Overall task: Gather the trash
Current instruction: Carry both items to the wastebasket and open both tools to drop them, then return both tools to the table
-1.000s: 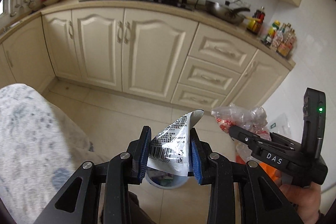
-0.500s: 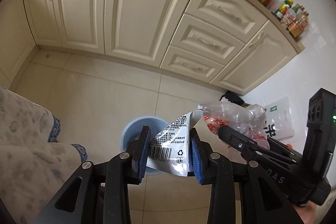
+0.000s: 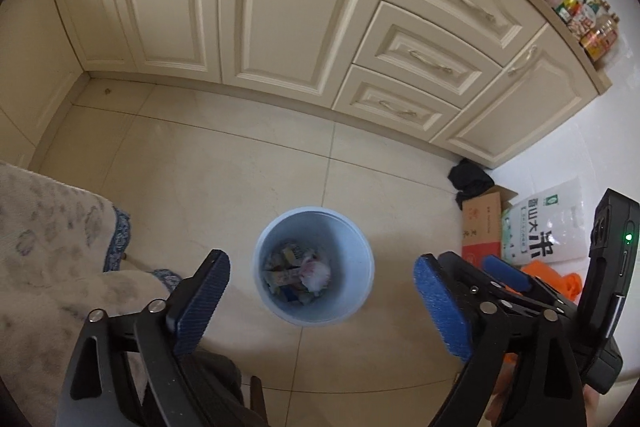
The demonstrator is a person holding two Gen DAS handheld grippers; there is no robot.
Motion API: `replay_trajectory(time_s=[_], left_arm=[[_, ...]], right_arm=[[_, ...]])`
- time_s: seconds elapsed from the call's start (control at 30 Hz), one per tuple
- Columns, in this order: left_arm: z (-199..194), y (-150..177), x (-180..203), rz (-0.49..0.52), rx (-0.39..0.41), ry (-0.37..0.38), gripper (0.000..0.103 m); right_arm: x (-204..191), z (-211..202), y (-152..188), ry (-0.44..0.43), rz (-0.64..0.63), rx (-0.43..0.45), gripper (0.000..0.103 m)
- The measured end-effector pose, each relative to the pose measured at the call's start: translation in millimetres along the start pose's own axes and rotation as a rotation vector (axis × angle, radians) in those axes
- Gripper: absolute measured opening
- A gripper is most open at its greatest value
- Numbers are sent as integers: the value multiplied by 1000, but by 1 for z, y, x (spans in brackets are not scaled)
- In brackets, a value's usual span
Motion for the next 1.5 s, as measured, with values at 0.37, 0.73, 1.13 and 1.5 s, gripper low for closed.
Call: replay_trajectory(time_s=[0.37, 0.73, 1.13, 1.5], left_arm=[[-64, 31, 21, 52, 153, -114, 97], [-230, 107, -2, 46, 433, -148, 102], [-397, 250, -93, -149, 638, -288, 102], [-495, 364, -133, -336, 745, -433, 102]], right_arm=[[-14, -24, 3, 41, -9, 32, 103], [-110, -113, -10, -73, -148, 185, 103], [-263, -184, 23, -249, -392, 290, 103], [-380, -212, 84, -382, -579, 307, 103]])
Point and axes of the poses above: each gripper's, at about its wrist camera, not at the fingertips, and z roughly the way its jaws point, x to its right, y to its underside, the point moved 8 cm from there along z, roughly the way its jaws point, and after that the axes turned 4 degrees about y, right-handed, at the moved point
